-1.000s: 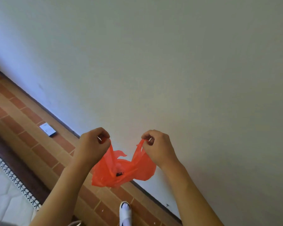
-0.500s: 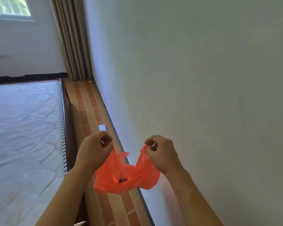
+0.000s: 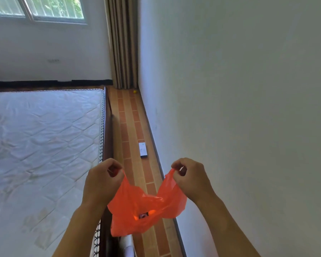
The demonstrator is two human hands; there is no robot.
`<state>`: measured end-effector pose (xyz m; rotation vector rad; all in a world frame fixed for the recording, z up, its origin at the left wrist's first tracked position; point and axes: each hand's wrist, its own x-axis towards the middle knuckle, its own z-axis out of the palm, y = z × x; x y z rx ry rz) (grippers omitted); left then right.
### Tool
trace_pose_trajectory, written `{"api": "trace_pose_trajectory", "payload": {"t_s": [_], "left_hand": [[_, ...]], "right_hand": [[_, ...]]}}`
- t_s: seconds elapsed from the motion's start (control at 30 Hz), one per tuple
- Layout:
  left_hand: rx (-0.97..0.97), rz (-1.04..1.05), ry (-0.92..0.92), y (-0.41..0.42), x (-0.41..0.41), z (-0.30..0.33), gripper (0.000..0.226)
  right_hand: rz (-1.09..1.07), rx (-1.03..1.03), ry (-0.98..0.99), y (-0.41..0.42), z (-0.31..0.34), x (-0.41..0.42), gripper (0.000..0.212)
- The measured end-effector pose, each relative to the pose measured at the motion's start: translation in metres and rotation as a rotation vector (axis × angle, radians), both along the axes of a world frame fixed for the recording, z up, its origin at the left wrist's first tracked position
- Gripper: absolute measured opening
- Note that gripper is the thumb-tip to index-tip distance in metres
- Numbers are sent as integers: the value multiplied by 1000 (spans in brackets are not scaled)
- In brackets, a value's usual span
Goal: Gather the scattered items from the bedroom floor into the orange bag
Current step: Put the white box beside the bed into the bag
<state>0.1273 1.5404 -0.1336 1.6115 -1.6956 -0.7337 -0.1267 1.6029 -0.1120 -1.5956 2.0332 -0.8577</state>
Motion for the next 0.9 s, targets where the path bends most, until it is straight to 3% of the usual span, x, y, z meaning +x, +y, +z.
{"api": "trace_pose_trajectory", "payload": {"t_s": [0.37,0.9], "left_hand": [[-23,-50,7,-176,29,2,21],[-7,97,45,-296,91,0,17]], "right_hand": [[25,24,69,-163,7,42,22],[100,-52,122,-331,24,73,22]]}}
